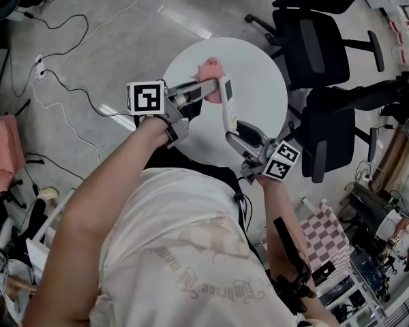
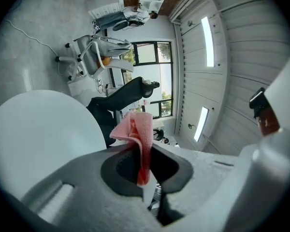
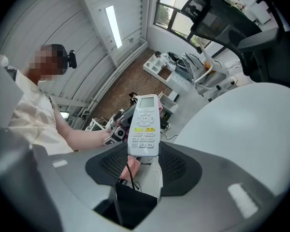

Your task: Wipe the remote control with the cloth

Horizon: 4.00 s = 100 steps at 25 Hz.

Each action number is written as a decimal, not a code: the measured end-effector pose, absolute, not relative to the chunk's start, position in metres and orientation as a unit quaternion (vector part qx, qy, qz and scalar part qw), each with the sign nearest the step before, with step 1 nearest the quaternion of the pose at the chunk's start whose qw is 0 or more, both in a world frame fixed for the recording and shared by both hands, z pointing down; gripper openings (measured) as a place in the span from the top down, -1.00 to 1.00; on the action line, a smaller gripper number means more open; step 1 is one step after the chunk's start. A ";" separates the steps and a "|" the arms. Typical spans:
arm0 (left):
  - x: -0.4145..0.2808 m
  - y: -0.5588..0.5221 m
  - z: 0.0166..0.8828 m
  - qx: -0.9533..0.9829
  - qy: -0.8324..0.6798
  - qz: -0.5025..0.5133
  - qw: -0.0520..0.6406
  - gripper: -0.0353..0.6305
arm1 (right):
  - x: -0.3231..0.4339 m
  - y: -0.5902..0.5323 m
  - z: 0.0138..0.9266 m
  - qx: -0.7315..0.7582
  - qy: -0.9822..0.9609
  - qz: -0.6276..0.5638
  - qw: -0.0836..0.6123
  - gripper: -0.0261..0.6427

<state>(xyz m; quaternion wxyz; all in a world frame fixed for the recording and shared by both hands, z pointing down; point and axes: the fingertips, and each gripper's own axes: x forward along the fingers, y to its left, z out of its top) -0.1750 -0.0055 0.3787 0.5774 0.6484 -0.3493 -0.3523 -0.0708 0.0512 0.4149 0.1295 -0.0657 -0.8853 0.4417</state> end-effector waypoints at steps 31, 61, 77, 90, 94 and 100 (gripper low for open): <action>-0.069 0.042 0.435 0.700 -0.275 -0.180 0.634 0.82 | -0.065 0.016 0.435 0.001 -0.874 0.475 0.101 0.30; -0.117 0.070 0.494 0.642 -0.430 -0.083 0.630 0.82 | -0.033 0.024 0.601 0.214 -0.807 0.287 0.469 0.28; -0.138 0.098 0.497 0.654 -0.446 -0.056 0.609 0.82 | -0.041 0.038 0.581 0.262 -0.805 0.257 0.467 0.19; -0.144 0.083 0.420 0.768 -0.479 -0.005 0.425 0.82 | -0.012 0.011 0.432 0.278 -0.898 0.198 0.277 0.90; -0.140 0.097 0.399 0.789 -0.475 0.019 0.389 0.82 | 0.000 0.018 0.398 0.276 -0.911 0.188 0.242 0.90; -0.143 0.114 0.388 0.812 -0.460 0.034 0.357 0.82 | -0.004 0.040 0.372 0.274 -0.922 0.175 0.208 0.90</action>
